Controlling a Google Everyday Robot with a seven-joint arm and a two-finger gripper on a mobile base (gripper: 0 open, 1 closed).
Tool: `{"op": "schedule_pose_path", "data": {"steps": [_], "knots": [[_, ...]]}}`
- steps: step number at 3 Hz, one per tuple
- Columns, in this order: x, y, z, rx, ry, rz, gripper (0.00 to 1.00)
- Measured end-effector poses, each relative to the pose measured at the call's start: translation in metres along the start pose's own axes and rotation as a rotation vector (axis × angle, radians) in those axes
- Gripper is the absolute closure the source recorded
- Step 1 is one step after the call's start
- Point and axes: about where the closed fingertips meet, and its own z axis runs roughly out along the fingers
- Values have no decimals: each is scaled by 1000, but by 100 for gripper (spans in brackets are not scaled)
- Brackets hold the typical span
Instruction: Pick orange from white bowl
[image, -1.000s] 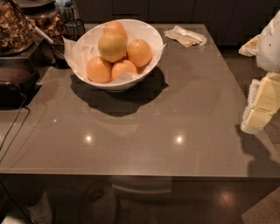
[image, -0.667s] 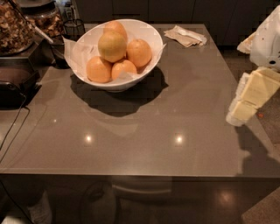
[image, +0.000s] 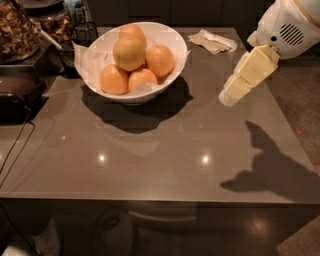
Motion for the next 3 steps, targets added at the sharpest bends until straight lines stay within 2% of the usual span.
{"op": "schedule_pose_path", "data": {"steps": [1,2,3], "knots": [[-28,-1,7,-52,-66,-59,0],[-29,-2,6,-50,-71,-68,0],[-55,1,26,-50,-70,-124,0]]}}
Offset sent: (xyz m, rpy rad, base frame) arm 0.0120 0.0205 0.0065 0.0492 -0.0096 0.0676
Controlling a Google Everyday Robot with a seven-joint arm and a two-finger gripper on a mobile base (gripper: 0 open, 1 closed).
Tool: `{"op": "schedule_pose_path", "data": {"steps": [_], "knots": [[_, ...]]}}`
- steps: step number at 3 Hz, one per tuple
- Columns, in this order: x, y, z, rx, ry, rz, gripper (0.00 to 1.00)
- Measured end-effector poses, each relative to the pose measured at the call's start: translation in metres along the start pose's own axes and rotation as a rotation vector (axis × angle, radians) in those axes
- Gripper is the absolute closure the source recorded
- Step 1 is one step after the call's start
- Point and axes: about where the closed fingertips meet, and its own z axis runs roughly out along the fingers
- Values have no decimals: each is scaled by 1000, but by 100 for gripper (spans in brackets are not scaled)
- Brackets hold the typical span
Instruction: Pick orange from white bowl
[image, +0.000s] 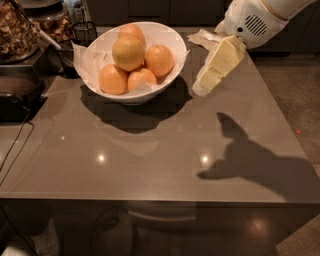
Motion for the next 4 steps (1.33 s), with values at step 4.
{"op": "schedule_pose_path", "data": {"steps": [4], "knots": [[-72,-18,56,-26,63,-94,0]]}}
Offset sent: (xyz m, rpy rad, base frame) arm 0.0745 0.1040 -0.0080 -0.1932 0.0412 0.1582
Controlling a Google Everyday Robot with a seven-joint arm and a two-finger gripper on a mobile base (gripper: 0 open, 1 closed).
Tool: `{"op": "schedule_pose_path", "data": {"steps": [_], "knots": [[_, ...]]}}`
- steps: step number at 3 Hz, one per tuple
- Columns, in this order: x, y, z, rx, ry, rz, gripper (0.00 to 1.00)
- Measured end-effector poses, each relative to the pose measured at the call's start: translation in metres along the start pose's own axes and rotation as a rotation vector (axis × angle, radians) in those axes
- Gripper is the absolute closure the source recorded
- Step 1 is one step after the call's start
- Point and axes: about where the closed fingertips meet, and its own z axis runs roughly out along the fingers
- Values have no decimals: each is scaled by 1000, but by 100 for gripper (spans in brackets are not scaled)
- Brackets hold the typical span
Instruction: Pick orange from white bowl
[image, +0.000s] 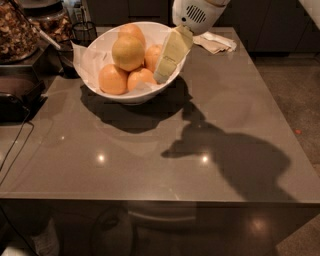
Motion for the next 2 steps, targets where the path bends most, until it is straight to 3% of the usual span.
{"op": "schedule_pose_path", "data": {"steps": [1,2], "knots": [[-19,-20,11,0,-57,57,0],[-54,-54,48,-49,-80,100,0]]}}
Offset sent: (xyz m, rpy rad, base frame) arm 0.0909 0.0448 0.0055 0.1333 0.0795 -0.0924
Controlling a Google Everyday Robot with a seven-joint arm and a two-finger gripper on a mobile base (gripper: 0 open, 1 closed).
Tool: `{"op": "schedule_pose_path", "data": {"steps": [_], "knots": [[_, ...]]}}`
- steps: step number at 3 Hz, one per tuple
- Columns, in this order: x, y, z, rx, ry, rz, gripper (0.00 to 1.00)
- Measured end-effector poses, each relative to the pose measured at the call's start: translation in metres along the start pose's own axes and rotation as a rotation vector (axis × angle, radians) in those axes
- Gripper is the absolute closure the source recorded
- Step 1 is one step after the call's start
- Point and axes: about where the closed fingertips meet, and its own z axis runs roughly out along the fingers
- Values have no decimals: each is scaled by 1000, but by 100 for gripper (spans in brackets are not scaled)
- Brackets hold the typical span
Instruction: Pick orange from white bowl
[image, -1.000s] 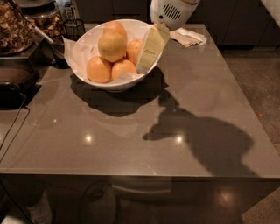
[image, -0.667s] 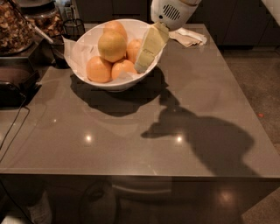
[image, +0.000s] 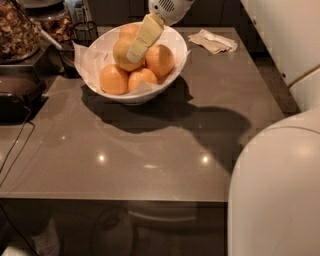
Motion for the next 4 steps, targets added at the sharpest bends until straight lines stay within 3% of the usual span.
{"op": "schedule_pose_path", "data": {"steps": [1,3,4], "knots": [[-2,-2,0,3,-5,-1,0],[-20,-1,20,-15,2,-77,0],[-22,-3,25,-18,11,-90,7]]}}
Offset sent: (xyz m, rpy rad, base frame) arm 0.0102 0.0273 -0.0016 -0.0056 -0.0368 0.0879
